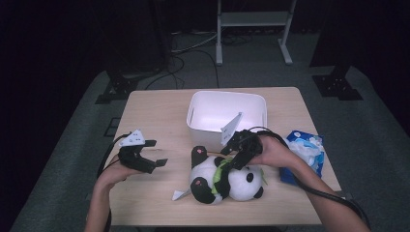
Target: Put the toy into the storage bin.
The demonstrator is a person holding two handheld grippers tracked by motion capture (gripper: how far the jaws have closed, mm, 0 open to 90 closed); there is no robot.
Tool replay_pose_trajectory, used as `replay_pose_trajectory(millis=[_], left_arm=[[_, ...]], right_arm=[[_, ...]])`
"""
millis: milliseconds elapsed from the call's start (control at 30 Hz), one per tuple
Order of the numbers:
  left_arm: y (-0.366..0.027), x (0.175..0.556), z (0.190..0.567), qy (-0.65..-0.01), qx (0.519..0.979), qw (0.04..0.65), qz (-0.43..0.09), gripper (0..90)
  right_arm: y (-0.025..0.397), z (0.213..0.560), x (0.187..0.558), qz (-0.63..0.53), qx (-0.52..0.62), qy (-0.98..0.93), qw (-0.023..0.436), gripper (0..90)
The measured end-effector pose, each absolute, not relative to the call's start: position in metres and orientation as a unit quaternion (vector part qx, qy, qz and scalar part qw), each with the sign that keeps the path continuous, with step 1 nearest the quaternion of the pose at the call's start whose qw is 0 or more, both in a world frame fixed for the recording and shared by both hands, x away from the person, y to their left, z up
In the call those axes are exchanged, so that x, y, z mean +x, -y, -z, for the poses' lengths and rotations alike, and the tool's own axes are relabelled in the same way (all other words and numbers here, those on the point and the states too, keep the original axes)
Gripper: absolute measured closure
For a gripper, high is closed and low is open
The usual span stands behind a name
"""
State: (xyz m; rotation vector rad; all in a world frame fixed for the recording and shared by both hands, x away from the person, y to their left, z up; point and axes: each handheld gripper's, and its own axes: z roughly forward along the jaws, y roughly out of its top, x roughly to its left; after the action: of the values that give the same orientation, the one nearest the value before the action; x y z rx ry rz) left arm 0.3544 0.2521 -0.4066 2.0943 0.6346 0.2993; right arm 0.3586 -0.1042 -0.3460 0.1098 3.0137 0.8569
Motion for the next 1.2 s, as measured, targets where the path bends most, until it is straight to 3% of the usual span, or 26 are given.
replay_pose_trajectory(millis=[533,700,1033,1200], left_arm=[[-0.252,0.354,0.407,-0.254,0.848,0.450,-0.119,9.0],[-0.252,0.354,0.407,-0.253,0.848,0.450,-0.120,9.0],[-0.251,0.355,0.407,-0.255,0.847,0.451,-0.120,9.0],[-0.252,0.355,0.407,-0.256,0.847,0.451,-0.120,9.0]], right_arm=[[0.095,0.361,0.363,-0.240,0.021,-0.970,-0.031,33.2],[0.089,0.371,0.359,-0.222,0.014,-0.975,-0.013,32.1],[0.097,0.373,0.356,-0.257,0.045,-0.965,-0.009,53.5],[0.101,0.371,0.352,-0.264,0.052,-0.963,-0.001,58.2]])
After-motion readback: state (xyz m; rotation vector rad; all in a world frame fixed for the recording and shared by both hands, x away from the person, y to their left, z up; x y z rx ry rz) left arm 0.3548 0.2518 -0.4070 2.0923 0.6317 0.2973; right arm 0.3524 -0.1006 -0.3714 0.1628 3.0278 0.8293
